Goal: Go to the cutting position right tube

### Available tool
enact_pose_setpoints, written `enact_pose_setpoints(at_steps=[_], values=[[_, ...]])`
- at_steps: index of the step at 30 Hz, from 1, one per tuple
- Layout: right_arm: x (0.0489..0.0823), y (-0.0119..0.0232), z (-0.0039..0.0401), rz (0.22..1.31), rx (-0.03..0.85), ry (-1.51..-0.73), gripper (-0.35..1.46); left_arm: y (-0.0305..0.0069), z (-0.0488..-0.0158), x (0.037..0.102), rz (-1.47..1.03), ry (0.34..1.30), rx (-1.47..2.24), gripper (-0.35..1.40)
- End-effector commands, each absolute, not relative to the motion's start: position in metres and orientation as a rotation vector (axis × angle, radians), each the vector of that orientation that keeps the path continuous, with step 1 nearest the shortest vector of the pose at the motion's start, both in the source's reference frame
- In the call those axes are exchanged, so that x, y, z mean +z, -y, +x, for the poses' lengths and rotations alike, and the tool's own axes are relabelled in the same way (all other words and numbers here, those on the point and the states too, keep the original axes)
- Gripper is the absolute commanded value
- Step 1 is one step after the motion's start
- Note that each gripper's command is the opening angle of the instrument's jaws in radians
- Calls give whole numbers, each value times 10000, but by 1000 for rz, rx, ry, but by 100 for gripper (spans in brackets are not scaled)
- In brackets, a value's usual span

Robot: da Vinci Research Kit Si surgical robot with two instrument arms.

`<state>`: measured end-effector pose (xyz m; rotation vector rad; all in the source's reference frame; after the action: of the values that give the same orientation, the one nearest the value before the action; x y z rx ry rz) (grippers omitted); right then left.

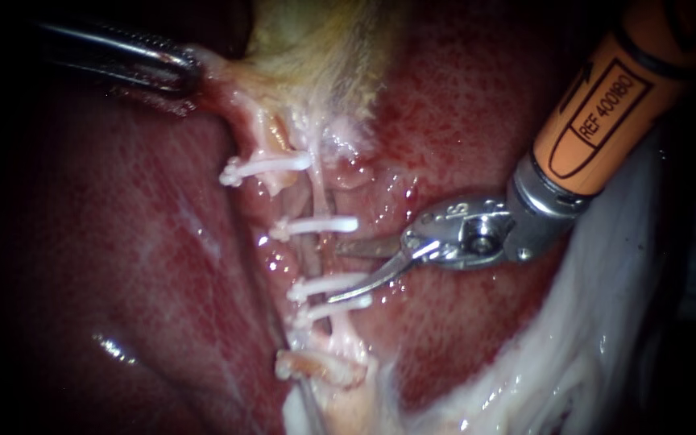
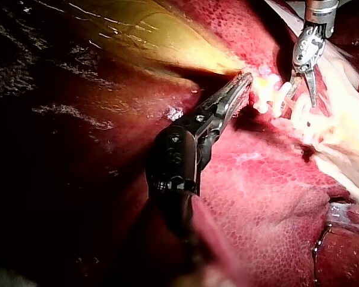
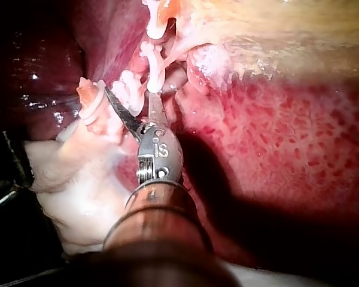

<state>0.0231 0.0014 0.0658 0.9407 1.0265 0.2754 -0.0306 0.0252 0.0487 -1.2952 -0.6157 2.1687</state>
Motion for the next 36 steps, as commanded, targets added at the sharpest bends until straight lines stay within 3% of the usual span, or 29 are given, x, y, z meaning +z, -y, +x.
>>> enact_pose_setpoints(at_steps=[1,23,36], values=[[658,-14,234,946,272,-1035,138,-252,-306,487,-1295,616,2169,-35],[663,-8,289,1030,287,-1134,136,-252,-307,488,-1295,615,2169,-35],[630,-3,292,1056,285,-1162,136,-252,-306,489,-1295,615,2169,-35]])
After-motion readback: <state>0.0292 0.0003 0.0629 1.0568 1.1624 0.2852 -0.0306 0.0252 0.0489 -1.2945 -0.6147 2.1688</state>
